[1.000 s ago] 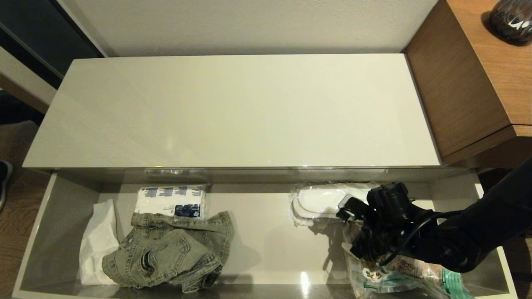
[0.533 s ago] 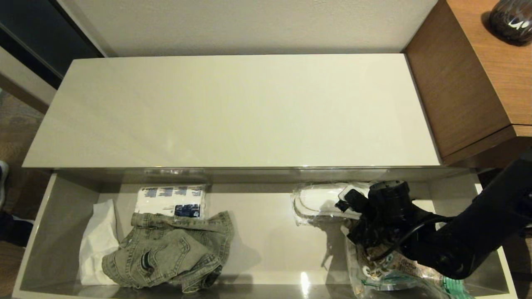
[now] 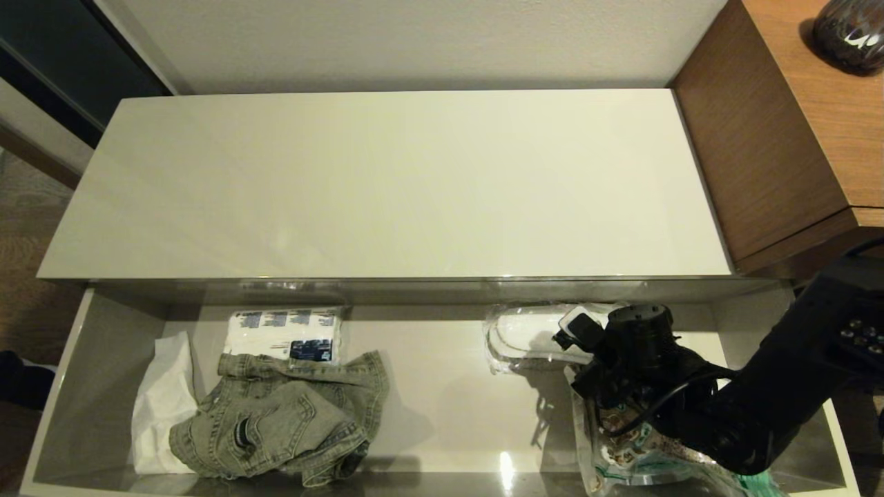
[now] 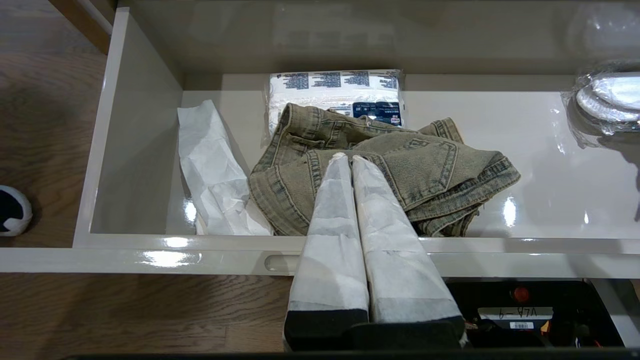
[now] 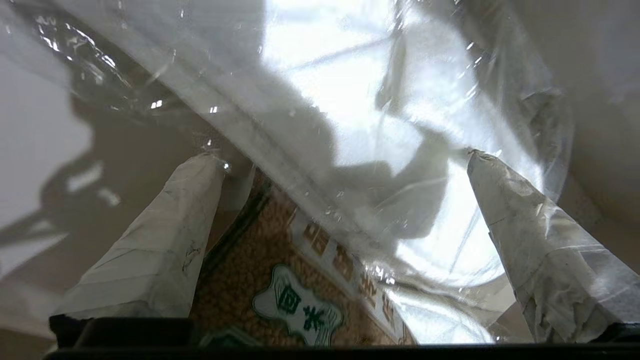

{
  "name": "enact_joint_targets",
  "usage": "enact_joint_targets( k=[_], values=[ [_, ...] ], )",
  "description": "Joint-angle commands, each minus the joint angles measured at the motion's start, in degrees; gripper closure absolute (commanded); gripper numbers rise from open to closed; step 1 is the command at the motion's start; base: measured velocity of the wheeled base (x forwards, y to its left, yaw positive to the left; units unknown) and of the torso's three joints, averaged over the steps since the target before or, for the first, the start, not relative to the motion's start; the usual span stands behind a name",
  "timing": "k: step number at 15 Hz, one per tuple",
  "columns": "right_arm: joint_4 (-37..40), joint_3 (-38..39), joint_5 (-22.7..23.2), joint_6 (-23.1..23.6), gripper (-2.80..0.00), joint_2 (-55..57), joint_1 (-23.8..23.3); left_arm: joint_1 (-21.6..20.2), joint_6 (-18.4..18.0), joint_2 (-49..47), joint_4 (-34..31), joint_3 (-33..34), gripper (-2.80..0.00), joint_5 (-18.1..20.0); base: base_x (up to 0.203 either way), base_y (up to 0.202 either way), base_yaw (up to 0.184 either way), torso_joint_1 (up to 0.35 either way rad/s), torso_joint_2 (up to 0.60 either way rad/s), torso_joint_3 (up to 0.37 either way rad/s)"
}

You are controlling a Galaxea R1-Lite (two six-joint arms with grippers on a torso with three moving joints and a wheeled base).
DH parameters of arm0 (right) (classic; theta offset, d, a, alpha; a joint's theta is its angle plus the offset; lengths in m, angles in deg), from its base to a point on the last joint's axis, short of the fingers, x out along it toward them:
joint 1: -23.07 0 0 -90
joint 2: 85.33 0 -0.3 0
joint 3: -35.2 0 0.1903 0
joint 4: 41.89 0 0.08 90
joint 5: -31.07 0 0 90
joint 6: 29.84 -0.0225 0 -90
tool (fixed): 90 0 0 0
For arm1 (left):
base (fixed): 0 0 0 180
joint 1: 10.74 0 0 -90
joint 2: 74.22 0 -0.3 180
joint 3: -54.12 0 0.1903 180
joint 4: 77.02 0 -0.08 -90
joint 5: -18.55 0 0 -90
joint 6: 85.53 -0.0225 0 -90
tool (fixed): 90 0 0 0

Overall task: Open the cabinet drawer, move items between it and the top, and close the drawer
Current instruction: Take out the disposable slippers from the drawer

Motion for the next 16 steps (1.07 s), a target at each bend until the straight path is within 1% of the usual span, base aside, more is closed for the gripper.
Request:
enact_joint_targets(
  k=[1, 3, 8, 10, 13, 16],
  values=[
    [-1.0, 0.6, -0.5, 0.2, -2.80, 0.1, 0.8, 0.0, 0.0, 0.0, 0.0, 0.1, 0.00, 0.0, 0.000, 0.000, 0.000, 0.000, 0.00, 0.000],
    [-1.1, 1.1, -0.9, 0.2, -2.80, -0.5, 1.7, 0.0, 0.0, 0.0, 0.0, 0.1, 0.00, 0.0, 0.000, 0.000, 0.000, 0.000, 0.00, 0.000],
    [-1.3, 0.4, -1.1, 0.1, -2.80, 0.1, 1.8, 0.0, 0.0, 0.0, 0.0, 0.1, 0.00, 0.0, 0.000, 0.000, 0.000, 0.000, 0.00, 0.000],
    [-4.3, -2.0, -2.5, 0.1, -2.80, 2.4, 1.7, 0.0, 0.0, 0.0, 0.0, 0.1, 0.00, 0.0, 0.000, 0.000, 0.000, 0.000, 0.00, 0.000],
    [-5.4, -2.4, -3.1, 0.2, -2.80, 3.9, 1.7, 0.0, 0.0, 0.0, 0.0, 0.1, 0.00, 0.0, 0.000, 0.000, 0.000, 0.000, 0.00, 0.000],
    [-8.6, -2.5, -3.4, 0.2, -2.80, 6.5, 1.7, 0.0, 0.0, 0.0, 0.0, 0.1, 0.00, 0.0, 0.000, 0.000, 0.000, 0.000, 0.00, 0.000]
  ],
)
